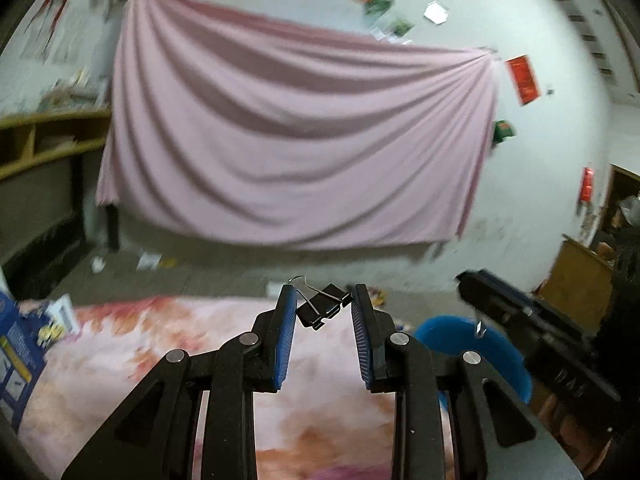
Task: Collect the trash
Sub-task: 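Lift the binder clip with the right tool and carry it over the basin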
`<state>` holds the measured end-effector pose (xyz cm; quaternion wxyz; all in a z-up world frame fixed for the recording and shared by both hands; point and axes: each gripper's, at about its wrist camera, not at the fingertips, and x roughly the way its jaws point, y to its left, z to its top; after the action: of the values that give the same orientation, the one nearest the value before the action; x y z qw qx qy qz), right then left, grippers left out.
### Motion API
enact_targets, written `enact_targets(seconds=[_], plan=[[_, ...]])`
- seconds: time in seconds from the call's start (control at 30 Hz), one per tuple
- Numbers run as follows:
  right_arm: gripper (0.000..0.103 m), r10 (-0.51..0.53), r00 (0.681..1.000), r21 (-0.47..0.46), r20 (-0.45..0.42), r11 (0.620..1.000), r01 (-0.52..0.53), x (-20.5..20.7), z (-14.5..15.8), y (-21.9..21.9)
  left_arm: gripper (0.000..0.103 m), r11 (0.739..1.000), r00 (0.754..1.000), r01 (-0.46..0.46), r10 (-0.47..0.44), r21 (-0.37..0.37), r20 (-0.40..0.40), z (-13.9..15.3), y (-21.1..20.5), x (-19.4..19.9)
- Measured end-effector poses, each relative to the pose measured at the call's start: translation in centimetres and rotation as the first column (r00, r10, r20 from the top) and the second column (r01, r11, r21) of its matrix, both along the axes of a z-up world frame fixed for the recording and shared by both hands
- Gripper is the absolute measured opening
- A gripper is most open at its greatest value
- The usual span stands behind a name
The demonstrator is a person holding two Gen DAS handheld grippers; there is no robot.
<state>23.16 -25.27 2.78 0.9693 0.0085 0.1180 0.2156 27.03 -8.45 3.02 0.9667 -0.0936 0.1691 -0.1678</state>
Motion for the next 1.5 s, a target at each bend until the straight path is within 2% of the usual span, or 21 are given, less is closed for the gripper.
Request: enact_targets(seconds=[0.17,0.3,0.43,0.63,0.97,1.17,1.27,1.5], plan=[[0.024,-0.130,0.979,0.051,0.156,0.991,0.123,-3.3,1.9,-4.5,0.024,0.997,0.988,0.070,-0.072,0.017,0.138,2.8,-4.0,-2.2],[0.024,-0.219,0.944,0.073,0.246,0.976,0.207,-5.3,2.6,-7.3,0.024,0.990,0.959,0.131,-0.141,0.056,0.247,4.5,-7.6,-3.8],[0.024,-0.284,0.912,0.089,0.297,0.959,0.269,-6.7,2.9,-9.6,0.024,0.978,0.927,0.182,-0.206,0.104,0.314,5.0,-11.2,-5.0],[0.024,-0.361,0.884,0.118,0.298,0.933,0.341,-7.4,2.5,-12.9,0.024,0.961,0.904,0.227,-0.269,0.160,0.333,4.7,-16.0,-5.3],[0.024,-0.418,0.886,0.097,0.200,0.908,0.407,-7.1,0.1,-15.7,0.024,0.943,0.916,0.280,-0.319,0.181,0.244,2.3,-21.0,-3.7],[0.024,-0.442,0.887,0.084,0.131,0.897,0.435,-6.5,-1.7,-17.0,0.024,0.937,0.925,0.302,-0.333,0.177,0.183,0.4,-21.9,-2.9],[0.024,-0.452,0.887,0.077,0.089,0.891,0.447,-6.1,-2.4,-17.7,0.024,0.932,0.931,0.322,-0.344,0.169,0.124,-0.4,-22.4,-2.4],[0.024,-0.466,0.883,0.041,-0.044,0.883,0.468,-4.9,-4.3,-18.8,0.024,0.930,0.939,0.344,-0.336,0.133,-0.074,-2.5,-23.3,0.5]])
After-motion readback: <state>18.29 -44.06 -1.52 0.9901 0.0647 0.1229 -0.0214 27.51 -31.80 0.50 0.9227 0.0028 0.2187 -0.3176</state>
